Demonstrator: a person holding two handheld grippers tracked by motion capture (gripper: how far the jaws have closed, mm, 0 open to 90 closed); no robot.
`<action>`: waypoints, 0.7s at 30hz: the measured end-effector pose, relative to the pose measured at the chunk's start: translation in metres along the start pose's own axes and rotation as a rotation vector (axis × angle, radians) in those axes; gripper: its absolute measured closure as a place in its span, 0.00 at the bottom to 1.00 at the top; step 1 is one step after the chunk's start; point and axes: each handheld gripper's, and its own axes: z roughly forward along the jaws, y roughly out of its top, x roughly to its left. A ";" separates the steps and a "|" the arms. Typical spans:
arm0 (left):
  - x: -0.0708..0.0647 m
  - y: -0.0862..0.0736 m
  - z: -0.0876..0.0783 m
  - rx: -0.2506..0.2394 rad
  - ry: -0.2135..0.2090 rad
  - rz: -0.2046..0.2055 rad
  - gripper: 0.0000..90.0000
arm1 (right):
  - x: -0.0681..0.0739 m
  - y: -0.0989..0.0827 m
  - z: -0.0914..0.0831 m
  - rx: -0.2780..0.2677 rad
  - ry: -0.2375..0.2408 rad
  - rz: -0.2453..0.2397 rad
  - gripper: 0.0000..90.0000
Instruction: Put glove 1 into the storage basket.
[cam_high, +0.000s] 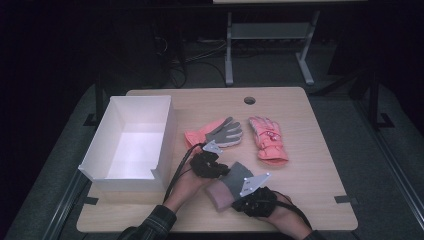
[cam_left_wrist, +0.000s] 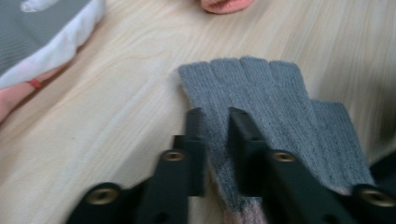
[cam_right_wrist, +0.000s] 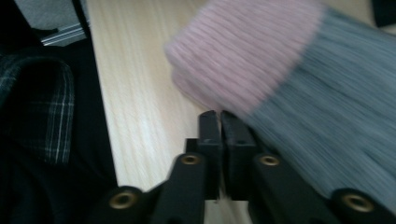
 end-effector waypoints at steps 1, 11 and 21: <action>0.000 0.000 -0.001 -0.012 -0.003 -0.017 0.81 | 0.000 0.000 0.000 0.000 0.000 0.000 0.92; -0.014 -0.002 -0.008 -0.005 -0.012 0.044 0.30 | -0.017 -0.027 -0.037 -0.041 -0.085 0.136 0.59; -0.031 -0.007 -0.003 0.059 0.001 0.109 0.15 | -0.034 -0.063 -0.068 -0.095 -0.236 0.286 0.23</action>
